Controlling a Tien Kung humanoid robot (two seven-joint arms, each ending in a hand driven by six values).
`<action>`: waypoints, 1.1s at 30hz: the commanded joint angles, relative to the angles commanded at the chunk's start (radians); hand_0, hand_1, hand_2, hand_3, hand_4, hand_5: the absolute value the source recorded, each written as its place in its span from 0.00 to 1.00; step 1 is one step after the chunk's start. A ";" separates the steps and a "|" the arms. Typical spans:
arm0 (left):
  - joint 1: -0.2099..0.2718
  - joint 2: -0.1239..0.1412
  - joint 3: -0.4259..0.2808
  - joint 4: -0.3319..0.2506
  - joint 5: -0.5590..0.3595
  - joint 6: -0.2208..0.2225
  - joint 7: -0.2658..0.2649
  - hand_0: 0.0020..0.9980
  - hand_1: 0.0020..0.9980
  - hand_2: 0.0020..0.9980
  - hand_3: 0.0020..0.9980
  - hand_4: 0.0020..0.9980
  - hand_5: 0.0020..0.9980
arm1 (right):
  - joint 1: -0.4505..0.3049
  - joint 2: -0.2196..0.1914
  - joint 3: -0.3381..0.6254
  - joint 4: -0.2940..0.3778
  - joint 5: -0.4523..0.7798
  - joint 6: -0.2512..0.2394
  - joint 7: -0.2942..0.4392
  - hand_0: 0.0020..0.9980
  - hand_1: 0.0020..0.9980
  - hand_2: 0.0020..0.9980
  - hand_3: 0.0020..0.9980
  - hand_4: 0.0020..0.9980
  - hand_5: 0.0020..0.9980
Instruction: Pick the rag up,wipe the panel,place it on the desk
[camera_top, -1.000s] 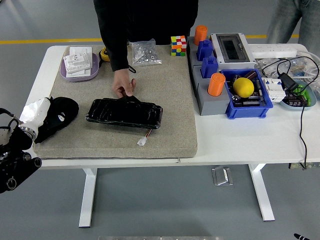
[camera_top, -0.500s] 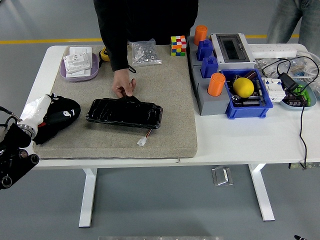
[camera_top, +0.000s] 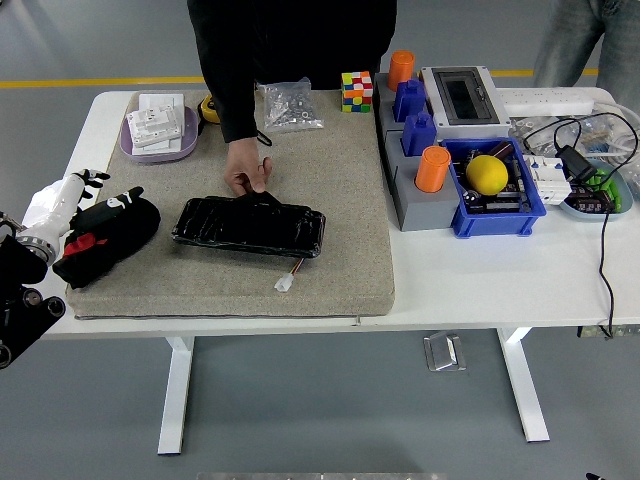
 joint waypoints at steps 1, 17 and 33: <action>0.005 0.006 -0.024 -0.019 0.007 -0.001 0.005 0.51 0.71 0.80 0.82 1.00 1.00 | 0.001 0.000 0.000 0.000 -0.001 -0.001 -0.001 0.78 0.65 0.72 0.64 1.00 0.55; 0.053 0.117 -0.171 -0.334 0.054 -0.022 0.093 0.51 0.72 0.80 0.83 1.00 1.00 | 0.007 0.003 0.001 0.001 0.002 -0.006 0.002 0.78 0.65 0.72 0.63 1.00 0.55; 0.056 0.233 -0.229 -0.539 -0.052 -0.031 0.106 0.50 0.71 0.79 0.83 1.00 1.00 | 0.011 -0.001 -0.006 0.001 0.010 -0.006 0.000 0.78 0.66 0.72 0.63 1.00 0.55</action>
